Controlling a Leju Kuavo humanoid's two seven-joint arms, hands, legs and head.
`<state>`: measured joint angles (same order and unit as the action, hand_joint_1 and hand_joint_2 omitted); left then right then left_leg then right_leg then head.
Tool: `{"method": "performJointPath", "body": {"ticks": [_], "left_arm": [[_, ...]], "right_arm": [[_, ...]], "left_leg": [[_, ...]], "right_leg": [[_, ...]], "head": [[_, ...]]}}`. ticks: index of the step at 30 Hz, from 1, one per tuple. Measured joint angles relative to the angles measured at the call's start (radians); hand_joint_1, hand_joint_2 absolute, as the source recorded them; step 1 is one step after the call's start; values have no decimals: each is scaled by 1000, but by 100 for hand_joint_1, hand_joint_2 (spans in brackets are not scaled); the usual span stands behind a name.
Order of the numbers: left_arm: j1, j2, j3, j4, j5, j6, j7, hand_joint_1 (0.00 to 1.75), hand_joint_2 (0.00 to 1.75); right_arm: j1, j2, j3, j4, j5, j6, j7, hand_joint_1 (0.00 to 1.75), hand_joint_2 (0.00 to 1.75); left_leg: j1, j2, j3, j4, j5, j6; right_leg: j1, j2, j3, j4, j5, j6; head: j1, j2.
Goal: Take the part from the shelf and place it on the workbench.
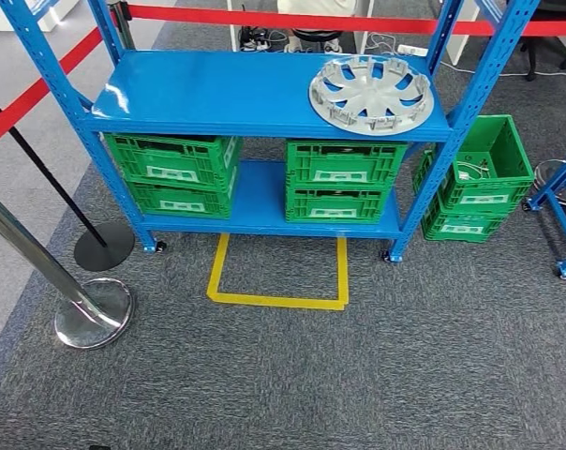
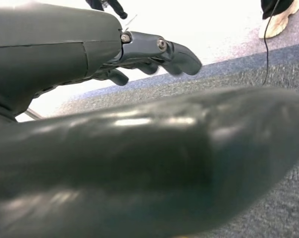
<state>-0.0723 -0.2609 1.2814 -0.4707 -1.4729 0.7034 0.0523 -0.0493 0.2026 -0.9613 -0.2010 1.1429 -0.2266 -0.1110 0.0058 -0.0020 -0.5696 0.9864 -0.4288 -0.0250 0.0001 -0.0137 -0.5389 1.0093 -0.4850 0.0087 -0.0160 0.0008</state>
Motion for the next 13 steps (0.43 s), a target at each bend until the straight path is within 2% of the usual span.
{"method": "performJointPath", "body": {"ticks": [2,4,6,8,11,12,13], "left_arm": [[0,0,0,1,0,0,0,0,0],[-1,1,0,8,0,0,-1,0,0],[-2,5,2,24,3,0,-9,0,87],[-3,10,7,42,8,0,-16,0,175],[-5,14,12,62,9,0,-17,0,175],[-5,15,13,67,9,0,-17,0,175],[-6,16,14,69,9,0,-17,0,175]], "right_arm": [[0,0,0,0,0,0,0,0,0],[0,0,0,0,-1,0,1,0,0],[0,0,-1,0,-6,-1,8,0,0],[0,0,-3,0,-10,-4,16,0,0],[0,0,-7,0,-11,-9,16,0,0],[0,0,-8,0,-11,-10,16,0,44],[0,0,-8,0,-11,-10,16,0,58]], "left_leg": [[0,0,0,0,0,0],[0,0,0,0,0,3],[-1,0,0,1,0,8],[-2,0,0,1,0,11],[-1,0,0,1,0,12],[-1,0,0,1,1,12],[0,0,0,1,1,12]], "right_leg": [[0,0,0,-1,0,1],[-1,0,2,-5,2,7],[-2,1,4,-10,5,19],[-2,1,5,-12,7,26],[-2,1,4,-12,7,27],[-1,1,4,-12,7,26],[-1,1,4,-12,7,26]], "head": [[0,0],[0,0],[0,0],[-1,0],[-1,0],[-1,0],[-1,0]]}}
